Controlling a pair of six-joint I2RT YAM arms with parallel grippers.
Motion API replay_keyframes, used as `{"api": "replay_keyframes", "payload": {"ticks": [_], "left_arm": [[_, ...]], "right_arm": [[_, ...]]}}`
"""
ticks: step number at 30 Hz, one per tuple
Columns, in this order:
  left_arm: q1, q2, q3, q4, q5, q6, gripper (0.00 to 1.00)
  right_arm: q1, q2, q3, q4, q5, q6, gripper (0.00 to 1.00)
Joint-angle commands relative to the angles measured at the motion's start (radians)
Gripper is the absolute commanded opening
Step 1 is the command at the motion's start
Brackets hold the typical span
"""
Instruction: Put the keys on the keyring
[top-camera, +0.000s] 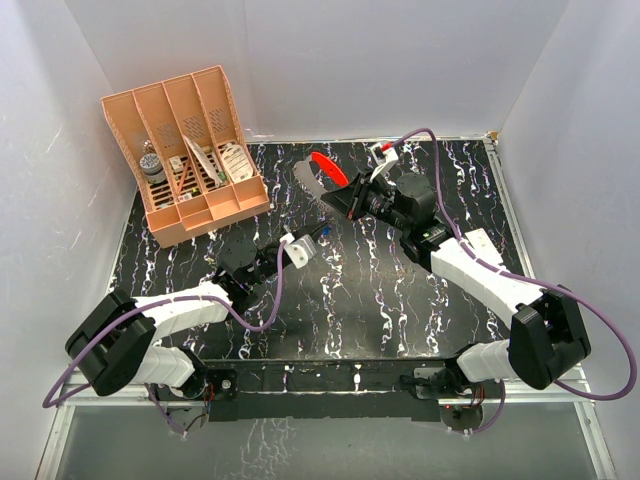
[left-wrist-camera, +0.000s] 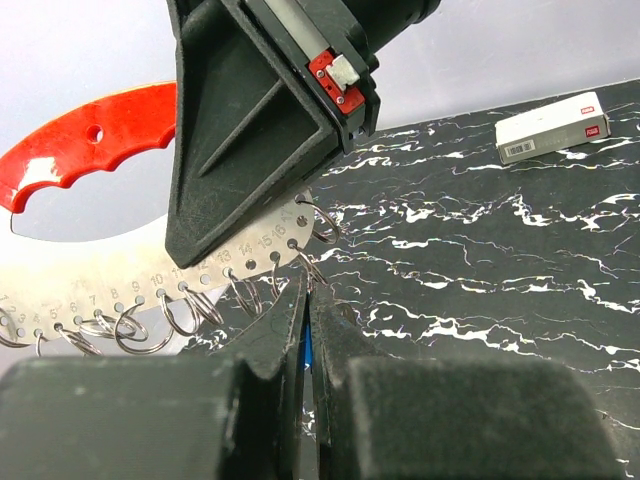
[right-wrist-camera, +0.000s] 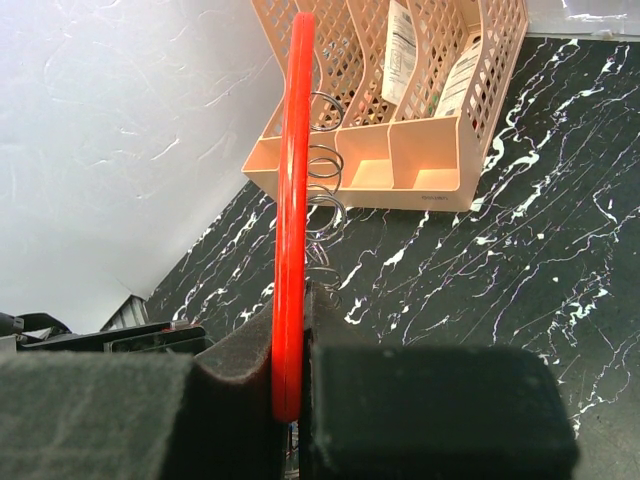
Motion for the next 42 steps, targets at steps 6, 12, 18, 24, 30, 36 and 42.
{"api": "replay_keyframes", "payload": {"ticks": [6, 12, 18, 24, 30, 36, 42], "left_arm": [[-0.008, -0.006, 0.037, 0.025, 0.015, 0.024, 0.00], [-0.008, -0.008, 0.042, 0.020, 0.024, 0.028, 0.00], [-0.009, -0.013, 0.041, 0.025, 0.026, 0.026, 0.00], [-0.010, -0.014, 0.042, 0.023, 0.033, 0.024, 0.00], [-0.013, -0.020, 0.039, 0.022, 0.038, 0.022, 0.00], [-0.014, -0.027, 0.035, 0.016, 0.044, 0.022, 0.00], [-0.015, -0.038, 0.026, 0.011, 0.043, 0.022, 0.00]], "right_arm": [[0.008, -0.004, 0.059, 0.044, -0.007, -0.008, 0.00], [0.009, -0.003, 0.058, 0.044, -0.007, -0.009, 0.00], [0.009, -0.001, 0.056, 0.043, -0.007, -0.011, 0.00], [0.009, 0.000, 0.058, 0.043, -0.005, -0.011, 0.00], [0.009, 0.002, 0.059, 0.042, -0.002, -0.012, 0.00], [0.009, 0.002, 0.062, 0.041, 0.004, -0.014, 0.00], [0.009, 0.002, 0.063, 0.041, 0.007, -0.014, 0.00]]}}
